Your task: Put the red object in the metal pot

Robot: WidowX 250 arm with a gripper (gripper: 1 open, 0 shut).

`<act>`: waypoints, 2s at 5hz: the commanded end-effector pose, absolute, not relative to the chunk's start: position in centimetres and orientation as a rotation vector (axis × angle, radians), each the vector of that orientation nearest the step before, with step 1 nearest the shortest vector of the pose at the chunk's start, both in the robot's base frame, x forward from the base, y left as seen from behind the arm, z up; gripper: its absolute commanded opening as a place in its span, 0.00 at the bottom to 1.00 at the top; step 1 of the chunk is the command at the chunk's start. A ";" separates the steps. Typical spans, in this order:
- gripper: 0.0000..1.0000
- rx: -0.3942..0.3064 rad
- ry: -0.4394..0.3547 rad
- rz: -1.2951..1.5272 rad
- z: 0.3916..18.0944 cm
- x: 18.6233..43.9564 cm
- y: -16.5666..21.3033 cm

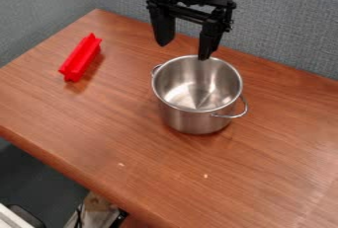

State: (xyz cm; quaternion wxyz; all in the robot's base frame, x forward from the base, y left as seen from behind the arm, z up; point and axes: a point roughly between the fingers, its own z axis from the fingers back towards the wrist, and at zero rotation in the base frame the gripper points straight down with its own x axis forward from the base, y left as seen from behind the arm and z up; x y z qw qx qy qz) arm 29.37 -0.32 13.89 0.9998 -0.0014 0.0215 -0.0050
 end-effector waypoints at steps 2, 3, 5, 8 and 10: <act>1.00 -0.010 0.049 -0.032 11.0 29.9 4.6; 1.00 -0.024 0.055 0.070 11.3 31.2 8.7; 1.00 -0.035 0.060 0.214 11.7 34.1 14.7; 1.00 0.011 0.029 0.263 13.4 33.4 16.9; 1.00 0.081 0.026 0.415 11.6 34.0 20.0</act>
